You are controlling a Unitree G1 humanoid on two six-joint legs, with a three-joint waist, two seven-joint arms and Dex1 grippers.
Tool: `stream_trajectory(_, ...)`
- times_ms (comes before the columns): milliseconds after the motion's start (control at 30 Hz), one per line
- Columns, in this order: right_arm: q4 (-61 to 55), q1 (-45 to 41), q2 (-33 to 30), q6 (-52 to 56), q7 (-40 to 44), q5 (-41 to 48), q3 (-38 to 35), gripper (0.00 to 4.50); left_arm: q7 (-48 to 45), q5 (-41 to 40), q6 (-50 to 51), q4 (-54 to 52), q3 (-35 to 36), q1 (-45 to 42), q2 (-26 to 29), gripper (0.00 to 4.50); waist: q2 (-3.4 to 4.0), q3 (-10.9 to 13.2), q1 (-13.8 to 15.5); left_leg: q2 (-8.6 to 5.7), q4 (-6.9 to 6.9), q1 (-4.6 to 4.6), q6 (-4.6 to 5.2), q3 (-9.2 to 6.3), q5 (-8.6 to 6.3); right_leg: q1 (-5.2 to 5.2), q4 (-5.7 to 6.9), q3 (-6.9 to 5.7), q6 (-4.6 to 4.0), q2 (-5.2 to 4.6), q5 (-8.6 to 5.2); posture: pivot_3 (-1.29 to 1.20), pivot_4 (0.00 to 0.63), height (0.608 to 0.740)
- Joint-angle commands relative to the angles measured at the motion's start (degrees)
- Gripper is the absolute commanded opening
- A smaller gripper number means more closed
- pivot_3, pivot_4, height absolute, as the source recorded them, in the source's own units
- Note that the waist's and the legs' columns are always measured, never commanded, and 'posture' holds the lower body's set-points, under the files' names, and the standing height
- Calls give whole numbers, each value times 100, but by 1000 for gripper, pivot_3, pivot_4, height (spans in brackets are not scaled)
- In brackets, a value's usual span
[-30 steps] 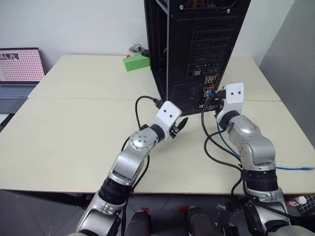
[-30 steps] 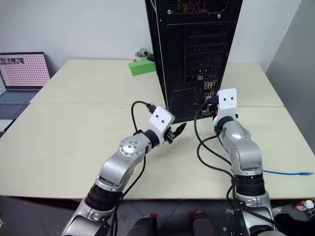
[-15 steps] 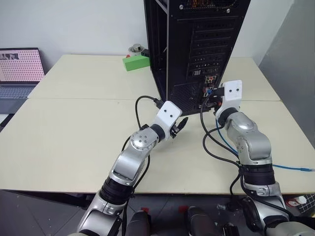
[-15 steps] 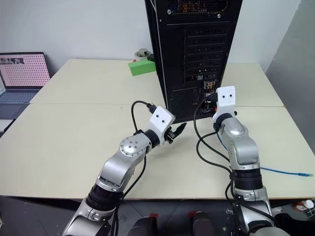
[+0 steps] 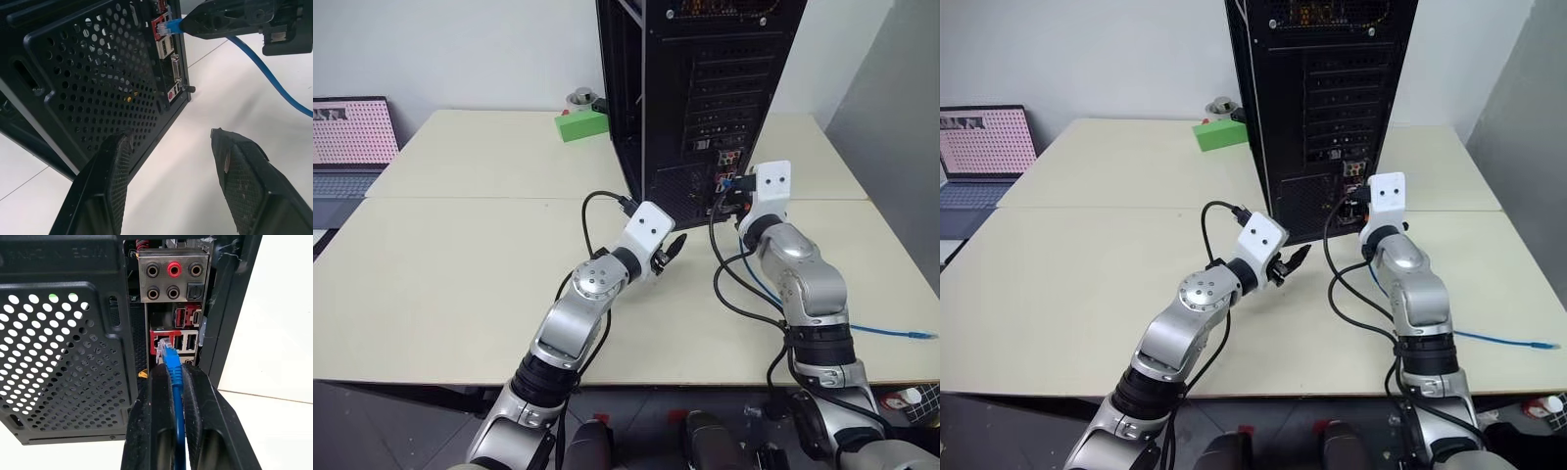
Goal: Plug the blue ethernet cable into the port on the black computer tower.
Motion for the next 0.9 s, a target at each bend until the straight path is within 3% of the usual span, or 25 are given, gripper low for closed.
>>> stream_trajectory(33,-109,-341,95,-95,-103,83,-224,0,11,40,-37,-58,79,-81,-44,2703,0,0,-7,0,0,0,0,0,0,0,1,0,0,0,0,0,150,740)
stream_trajectory(367,-209,-522,364,217,-219,435,-553,0,7,54,-36,-75,58,-59,-35,2703,1,1,-12,0,0,-1,0,2,0,-2,0,2,0,0,0,0,150,740)
stream_trajectory(900,365,-638,566,-324,-229,9,-200,0,4,37,8,-89,62,-44,-72,2703,1,1,-69,0,-1,-1,0,2,0,-6,2,3,0,1,0,0,150,740)
